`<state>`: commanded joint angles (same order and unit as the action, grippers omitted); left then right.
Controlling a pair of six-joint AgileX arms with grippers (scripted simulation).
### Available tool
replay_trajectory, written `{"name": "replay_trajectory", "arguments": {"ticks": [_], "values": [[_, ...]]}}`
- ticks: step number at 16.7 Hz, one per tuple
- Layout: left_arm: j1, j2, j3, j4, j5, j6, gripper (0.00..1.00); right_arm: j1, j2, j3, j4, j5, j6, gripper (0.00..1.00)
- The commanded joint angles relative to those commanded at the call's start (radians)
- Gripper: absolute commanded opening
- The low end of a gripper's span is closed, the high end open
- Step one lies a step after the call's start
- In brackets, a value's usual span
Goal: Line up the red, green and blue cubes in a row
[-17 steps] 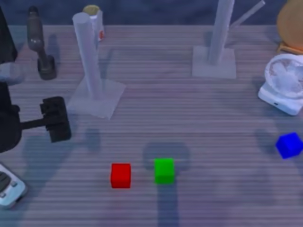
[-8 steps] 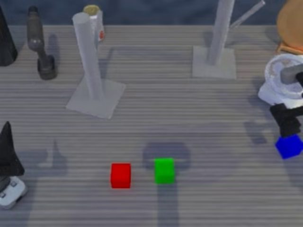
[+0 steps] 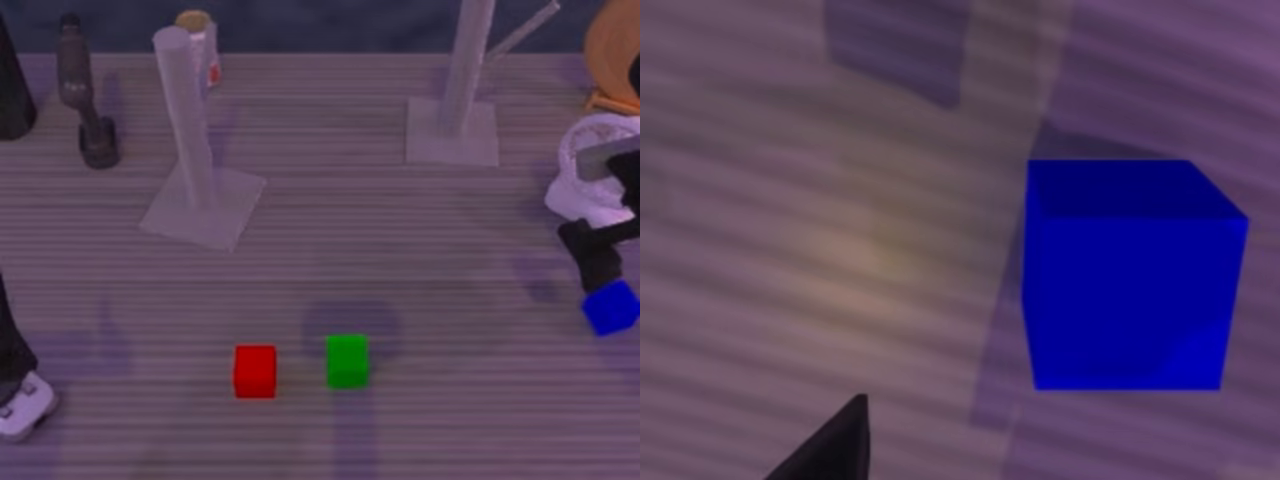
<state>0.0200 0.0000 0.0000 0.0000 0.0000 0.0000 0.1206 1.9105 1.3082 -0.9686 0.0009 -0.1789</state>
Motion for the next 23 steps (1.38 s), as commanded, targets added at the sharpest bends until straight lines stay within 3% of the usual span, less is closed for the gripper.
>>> {"name": "replay_trajectory", "arguments": {"ticks": [5, 12, 16, 23], "values": [[0.000, 0.000, 0.000, 0.000, 0.000, 0.000, 1.00, -0.002, 0.024, -0.018, 0.039, 0.000, -0.001, 1.00], [0.000, 0.000, 0.000, 0.000, 0.000, 0.000, 1.00, 0.001, 0.142, -0.137, 0.281, 0.001, 0.003, 1.00], [0.000, 0.000, 0.000, 0.000, 0.000, 0.000, 1.00, 0.001, 0.148, -0.143, 0.292, 0.001, 0.004, 1.00], [0.000, 0.000, 0.000, 0.000, 0.000, 0.000, 1.00, 0.001, 0.148, -0.143, 0.292, 0.001, 0.004, 0.47]]}}
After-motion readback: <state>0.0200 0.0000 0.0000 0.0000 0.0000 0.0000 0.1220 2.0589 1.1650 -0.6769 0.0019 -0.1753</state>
